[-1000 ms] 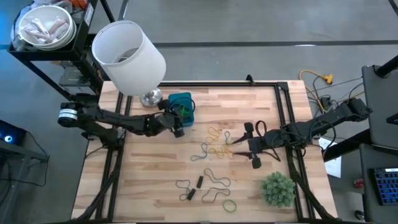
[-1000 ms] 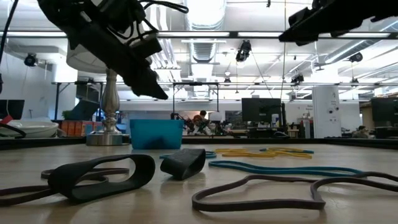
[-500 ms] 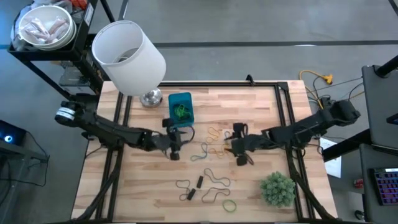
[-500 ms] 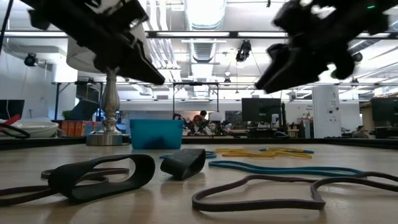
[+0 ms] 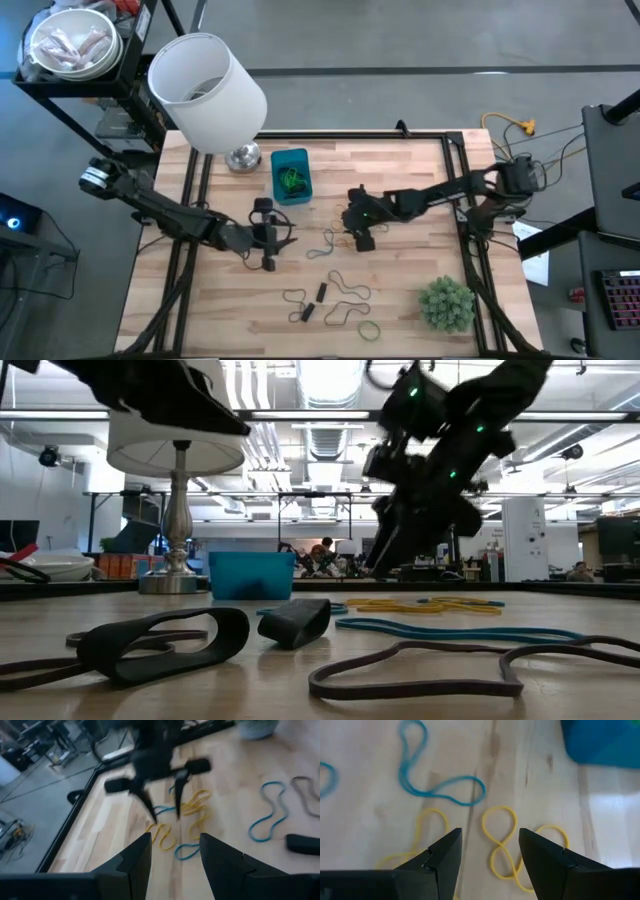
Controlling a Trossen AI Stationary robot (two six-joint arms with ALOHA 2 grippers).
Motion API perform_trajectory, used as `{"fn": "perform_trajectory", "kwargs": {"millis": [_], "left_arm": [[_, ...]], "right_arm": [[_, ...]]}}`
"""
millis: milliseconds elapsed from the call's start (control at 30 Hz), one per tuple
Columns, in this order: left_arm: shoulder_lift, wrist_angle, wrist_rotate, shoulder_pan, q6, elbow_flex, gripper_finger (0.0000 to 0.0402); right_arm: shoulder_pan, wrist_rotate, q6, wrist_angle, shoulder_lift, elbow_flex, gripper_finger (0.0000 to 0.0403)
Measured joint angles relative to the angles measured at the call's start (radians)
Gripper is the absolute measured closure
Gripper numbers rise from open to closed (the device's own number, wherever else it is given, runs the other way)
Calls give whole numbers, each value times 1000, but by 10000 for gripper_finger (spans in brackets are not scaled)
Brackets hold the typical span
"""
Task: Pick and place rubber bands into bin
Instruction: Put the top yellow rubber band into the blue bin
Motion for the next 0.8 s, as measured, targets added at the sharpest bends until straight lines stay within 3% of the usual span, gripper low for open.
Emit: {"fn": "perform_trajectory", "kwargs": {"millis": [367,800], "left_arm": [[-57,0,0,-89,24,-2,250],[-60,2,-5,-98,25,2,250]], "right_arm": [[-62,-36,45,-31,83,49,211],[-91,-58,129,-44,85,17,211]]}}
